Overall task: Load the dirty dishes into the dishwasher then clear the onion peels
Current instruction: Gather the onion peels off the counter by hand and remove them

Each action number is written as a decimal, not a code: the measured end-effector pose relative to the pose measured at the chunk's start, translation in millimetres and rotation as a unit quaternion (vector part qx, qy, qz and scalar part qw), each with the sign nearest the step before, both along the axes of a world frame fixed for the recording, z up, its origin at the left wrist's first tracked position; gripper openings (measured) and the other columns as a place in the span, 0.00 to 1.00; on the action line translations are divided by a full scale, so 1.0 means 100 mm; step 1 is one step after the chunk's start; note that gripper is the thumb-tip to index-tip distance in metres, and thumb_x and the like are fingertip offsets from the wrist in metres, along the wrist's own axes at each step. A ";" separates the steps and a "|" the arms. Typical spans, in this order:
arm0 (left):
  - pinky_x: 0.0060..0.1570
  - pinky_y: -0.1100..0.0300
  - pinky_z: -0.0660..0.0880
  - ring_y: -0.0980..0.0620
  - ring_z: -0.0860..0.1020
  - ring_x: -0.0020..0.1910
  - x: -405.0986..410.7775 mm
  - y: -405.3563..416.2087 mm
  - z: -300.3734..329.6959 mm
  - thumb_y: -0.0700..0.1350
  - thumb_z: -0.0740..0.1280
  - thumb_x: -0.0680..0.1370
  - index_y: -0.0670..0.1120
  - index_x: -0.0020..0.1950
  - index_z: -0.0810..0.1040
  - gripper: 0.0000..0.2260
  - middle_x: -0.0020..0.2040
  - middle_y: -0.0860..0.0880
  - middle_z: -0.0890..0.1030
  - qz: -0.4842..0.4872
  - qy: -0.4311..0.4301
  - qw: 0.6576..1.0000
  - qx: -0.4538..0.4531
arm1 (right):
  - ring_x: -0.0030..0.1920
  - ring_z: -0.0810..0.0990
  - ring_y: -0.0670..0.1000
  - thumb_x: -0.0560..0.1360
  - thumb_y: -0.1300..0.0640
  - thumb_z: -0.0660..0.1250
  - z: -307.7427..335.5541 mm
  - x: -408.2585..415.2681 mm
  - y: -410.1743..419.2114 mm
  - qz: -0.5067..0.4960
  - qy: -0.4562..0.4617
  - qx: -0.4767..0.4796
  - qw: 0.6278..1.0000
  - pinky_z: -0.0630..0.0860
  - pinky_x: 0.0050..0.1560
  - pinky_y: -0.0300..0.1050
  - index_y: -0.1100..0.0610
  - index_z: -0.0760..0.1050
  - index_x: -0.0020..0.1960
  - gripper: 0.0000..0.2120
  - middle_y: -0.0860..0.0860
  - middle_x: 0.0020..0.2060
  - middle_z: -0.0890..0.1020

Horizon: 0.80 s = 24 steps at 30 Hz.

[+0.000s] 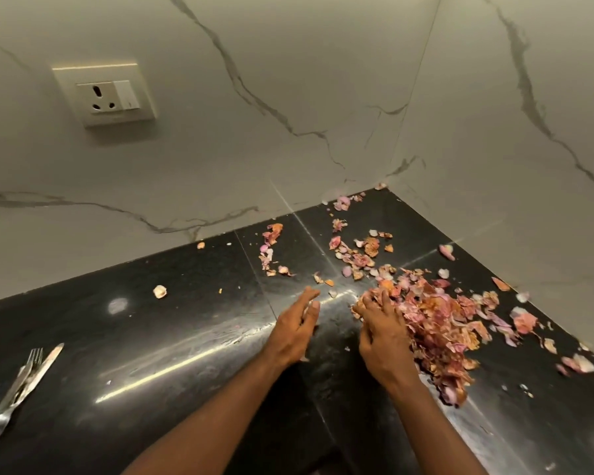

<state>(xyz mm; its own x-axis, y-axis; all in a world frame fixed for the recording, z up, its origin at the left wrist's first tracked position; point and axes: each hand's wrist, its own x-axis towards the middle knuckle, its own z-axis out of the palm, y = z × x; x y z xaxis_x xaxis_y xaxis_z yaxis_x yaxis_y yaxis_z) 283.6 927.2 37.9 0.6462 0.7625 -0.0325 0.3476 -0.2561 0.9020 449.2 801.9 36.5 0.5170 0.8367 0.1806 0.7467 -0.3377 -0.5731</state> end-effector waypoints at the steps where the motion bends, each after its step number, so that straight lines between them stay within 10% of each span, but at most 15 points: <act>1: 0.66 0.53 0.75 0.54 0.75 0.69 -0.01 -0.02 0.05 0.65 0.55 0.85 0.64 0.76 0.71 0.20 0.74 0.49 0.76 0.009 -0.035 0.999 -0.017 | 0.83 0.50 0.49 0.80 0.66 0.65 0.00 -0.01 0.02 0.006 0.001 -0.012 1.000 0.42 0.81 0.43 0.50 0.75 0.74 0.25 0.47 0.79 0.65; 3: 0.57 0.54 0.80 0.55 0.81 0.58 -0.10 0.01 0.08 0.66 0.54 0.84 0.69 0.70 0.75 0.17 0.63 0.47 0.82 0.047 -0.087 0.994 -0.035 | 0.83 0.52 0.49 0.81 0.67 0.63 0.03 -0.06 0.05 0.007 0.040 -0.035 0.999 0.41 0.78 0.34 0.53 0.74 0.75 0.24 0.47 0.80 0.62; 7: 0.69 0.53 0.75 0.57 0.78 0.67 -0.43 0.22 0.09 0.59 0.55 0.85 0.59 0.67 0.79 0.18 0.67 0.53 0.80 0.124 -0.180 0.973 -0.076 | 0.82 0.56 0.48 0.84 0.57 0.63 0.06 -0.34 0.14 0.073 0.037 -0.063 0.995 0.53 0.79 0.44 0.50 0.69 0.78 0.23 0.46 0.81 0.60; 14: 0.74 0.51 0.70 0.55 0.76 0.70 -0.86 0.36 0.07 0.61 0.51 0.85 0.46 0.70 0.78 0.27 0.69 0.52 0.81 0.200 -0.217 0.954 -0.058 | 0.83 0.37 0.51 0.85 0.38 0.48 -0.24 -1.48 0.43 0.402 -0.106 -0.171 0.893 0.34 0.80 0.53 0.46 0.46 0.85 0.32 0.49 0.84 0.43; 18: 0.75 0.47 0.69 0.56 0.74 0.72 -0.88 0.31 -0.02 0.69 0.52 0.82 0.50 0.72 0.77 0.31 0.71 0.54 0.79 0.164 -0.185 0.967 -0.063 | 0.83 0.46 0.56 0.85 0.34 0.44 -0.50 -1.36 0.44 0.281 -0.172 -0.166 0.930 0.38 0.79 0.56 0.43 0.50 0.84 0.31 0.50 0.84 0.50; 24: 0.75 0.53 0.68 0.65 0.73 0.71 -0.62 0.12 -0.21 0.72 0.51 0.81 0.63 0.71 0.76 0.26 0.70 0.61 0.77 0.076 -0.076 0.993 -0.051 | 0.79 0.27 0.56 0.83 0.33 0.37 -0.36 -0.40 0.16 0.019 -0.104 -0.252 0.962 0.31 0.79 0.61 0.46 0.34 0.83 0.34 0.50 0.81 0.32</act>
